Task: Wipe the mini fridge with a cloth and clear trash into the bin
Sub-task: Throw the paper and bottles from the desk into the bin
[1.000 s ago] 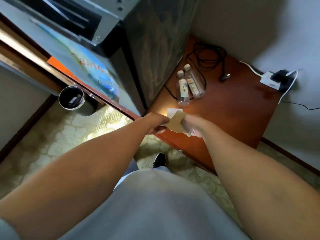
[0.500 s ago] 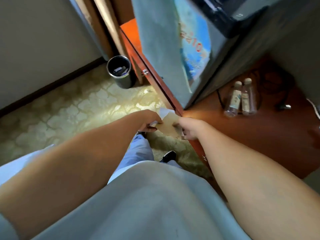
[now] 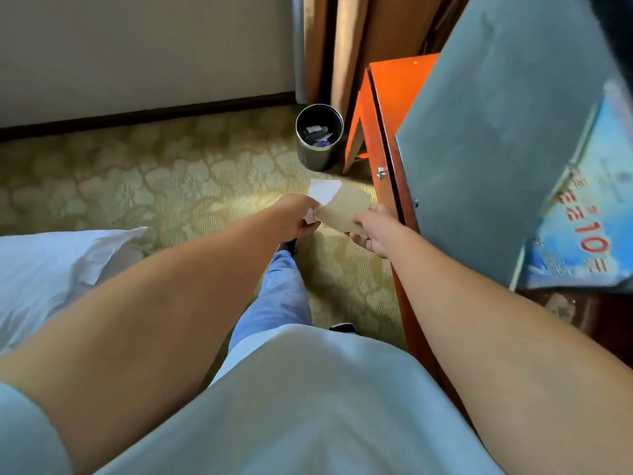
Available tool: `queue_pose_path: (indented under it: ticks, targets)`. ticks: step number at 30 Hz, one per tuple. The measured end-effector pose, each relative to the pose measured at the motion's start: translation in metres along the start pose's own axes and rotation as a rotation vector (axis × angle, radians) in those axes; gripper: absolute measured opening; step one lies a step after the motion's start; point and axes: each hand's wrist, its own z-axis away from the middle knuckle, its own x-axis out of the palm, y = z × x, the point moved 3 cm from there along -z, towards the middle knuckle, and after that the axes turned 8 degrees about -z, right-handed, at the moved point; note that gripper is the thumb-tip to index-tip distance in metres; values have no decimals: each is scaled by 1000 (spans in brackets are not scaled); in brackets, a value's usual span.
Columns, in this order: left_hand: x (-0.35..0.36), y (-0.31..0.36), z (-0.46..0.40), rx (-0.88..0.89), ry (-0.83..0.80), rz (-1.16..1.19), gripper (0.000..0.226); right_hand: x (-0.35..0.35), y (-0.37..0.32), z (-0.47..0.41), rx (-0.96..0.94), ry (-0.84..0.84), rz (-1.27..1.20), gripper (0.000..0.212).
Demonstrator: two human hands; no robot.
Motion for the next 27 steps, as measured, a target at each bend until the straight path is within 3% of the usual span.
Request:
queue_pose_path:
  ticks: [6, 12, 15, 17, 20, 27]
  targets:
    - [-26, 74, -55, 32, 18, 9, 31, 49, -64, -59, 34, 54, -100, 33]
    - [-46, 163, -125, 6, 9, 93, 24, 100, -140, -132, 49, 130, -159, 40]
    - [-59, 205, -164, -34, 25, 113, 6, 126, -172, -174, 66, 176, -207, 40]
    - [-64, 230, -191, -62, 13, 107, 9, 140, -188, -201, 80, 211, -249, 40]
    - [-64, 254, -235, -100, 17, 110, 18, 156, -203, -243, 95, 257, -273, 40]
    - [-60, 273, -359, -168, 59, 80, 15, 179, -214, -364, 180, 264, -284, 31]
